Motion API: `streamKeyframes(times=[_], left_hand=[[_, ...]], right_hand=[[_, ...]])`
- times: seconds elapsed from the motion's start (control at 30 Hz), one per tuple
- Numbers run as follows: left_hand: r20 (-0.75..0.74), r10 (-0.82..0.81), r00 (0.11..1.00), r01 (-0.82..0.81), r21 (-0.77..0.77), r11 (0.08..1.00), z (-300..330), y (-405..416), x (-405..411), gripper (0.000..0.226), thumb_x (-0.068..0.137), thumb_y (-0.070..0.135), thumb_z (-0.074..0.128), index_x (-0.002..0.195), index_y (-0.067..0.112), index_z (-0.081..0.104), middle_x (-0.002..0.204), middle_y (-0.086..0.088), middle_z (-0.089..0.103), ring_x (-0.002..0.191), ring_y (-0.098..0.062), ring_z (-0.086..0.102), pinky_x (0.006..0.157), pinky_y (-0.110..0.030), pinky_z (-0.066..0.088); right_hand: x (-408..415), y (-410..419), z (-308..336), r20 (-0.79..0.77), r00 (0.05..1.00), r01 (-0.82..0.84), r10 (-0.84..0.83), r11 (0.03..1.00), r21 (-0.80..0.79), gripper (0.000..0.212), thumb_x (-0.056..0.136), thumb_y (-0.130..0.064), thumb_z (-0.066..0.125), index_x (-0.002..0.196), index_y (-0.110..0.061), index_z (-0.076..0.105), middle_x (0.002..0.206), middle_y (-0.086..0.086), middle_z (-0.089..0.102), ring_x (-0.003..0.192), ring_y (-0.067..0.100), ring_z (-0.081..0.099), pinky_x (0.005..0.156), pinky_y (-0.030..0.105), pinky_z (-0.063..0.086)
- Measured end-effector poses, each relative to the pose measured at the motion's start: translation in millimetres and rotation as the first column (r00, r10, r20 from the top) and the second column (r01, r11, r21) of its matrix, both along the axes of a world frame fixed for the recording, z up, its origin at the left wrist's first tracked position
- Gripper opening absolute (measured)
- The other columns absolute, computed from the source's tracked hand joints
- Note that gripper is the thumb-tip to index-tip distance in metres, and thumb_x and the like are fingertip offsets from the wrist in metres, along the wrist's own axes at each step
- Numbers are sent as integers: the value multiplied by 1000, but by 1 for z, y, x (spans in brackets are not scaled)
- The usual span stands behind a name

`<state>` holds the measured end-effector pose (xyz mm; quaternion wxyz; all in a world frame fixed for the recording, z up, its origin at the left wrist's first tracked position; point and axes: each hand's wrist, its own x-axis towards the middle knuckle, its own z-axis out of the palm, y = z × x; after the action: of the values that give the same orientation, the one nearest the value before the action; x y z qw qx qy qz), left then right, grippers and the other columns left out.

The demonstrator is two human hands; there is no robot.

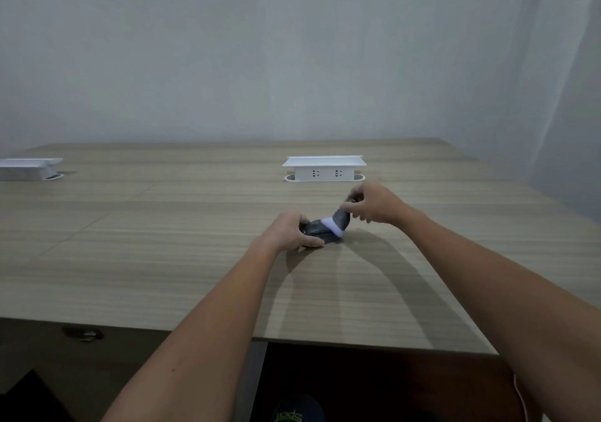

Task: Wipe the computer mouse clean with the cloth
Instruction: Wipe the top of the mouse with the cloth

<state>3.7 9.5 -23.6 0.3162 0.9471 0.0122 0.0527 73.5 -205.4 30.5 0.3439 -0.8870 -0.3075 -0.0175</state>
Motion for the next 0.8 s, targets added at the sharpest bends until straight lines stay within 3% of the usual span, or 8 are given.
streamKeyframes(times=[0.1,0.2,0.27,0.37,0.5,0.63,0.7,0.8], left_hand=[[-1,3,1000,-3,-3,1000,-1,-2,0,35,69,42,85,88,14,77,77,-8,76,62,-11,58,56,-25,38],[4,17,1000,-17,7,1000,-1,-2,-1,38,70,42,85,92,13,76,81,-8,76,64,-12,58,56,-25,38],[13,20,1000,-20,12,1000,-1,-3,-2,39,70,42,85,92,11,76,80,-8,74,65,-14,57,55,-26,37],[14,28,1000,-28,2,1000,-1,-4,-2,39,68,42,86,90,12,77,78,-6,74,66,-14,58,56,-27,38],[1,42,999,-42,-4,999,0,-5,-4,39,68,43,86,88,11,75,67,1,68,60,-12,56,55,-27,37],[2,48,999,-48,-29,998,0,-7,-6,40,67,41,87,91,11,75,66,4,67,62,-12,57,55,-25,38],[1,52,999,-52,-37,998,-1,-7,-6,40,67,40,87,92,11,75,72,2,70,64,-13,59,55,-24,40],[-6,46,999,-46,-46,998,-1,-7,-8,34,70,38,86,86,12,71,73,0,69,57,-11,56,46,-15,36]], right_hand=[[2,-1,1,99,993,69,-66,997,-21,12,83,-12,66,75,-4,71,62,0,64,54,11,56,49,19,42],[-3,-3,2,-44,998,-26,33,988,155,15,87,-19,68,81,-6,72,63,3,64,49,10,55,47,21,46],[-2,-3,-2,-63,997,-32,38,995,93,16,87,-19,67,82,-4,72,64,5,65,50,10,56,48,22,47],[2,-3,-2,81,995,55,-51,997,-46,11,83,-16,67,76,-8,71,63,-1,63,55,10,56,52,22,43],[-6,-1,4,-28,999,-31,35,990,136,14,86,-18,68,85,-5,73,64,2,63,50,10,54,47,20,44],[-3,2,0,100,995,30,-22,997,-73,11,84,-13,65,77,-6,70,69,2,64,63,15,56,49,13,38],[-2,4,2,133,989,69,-65,997,-28,12,84,-13,65,79,-4,71,68,0,63,63,14,56,49,10,36],[-9,6,4,-17,999,-26,28,993,116,14,87,-19,67,86,-6,73,65,0,63,52,10,54,48,16,44]])
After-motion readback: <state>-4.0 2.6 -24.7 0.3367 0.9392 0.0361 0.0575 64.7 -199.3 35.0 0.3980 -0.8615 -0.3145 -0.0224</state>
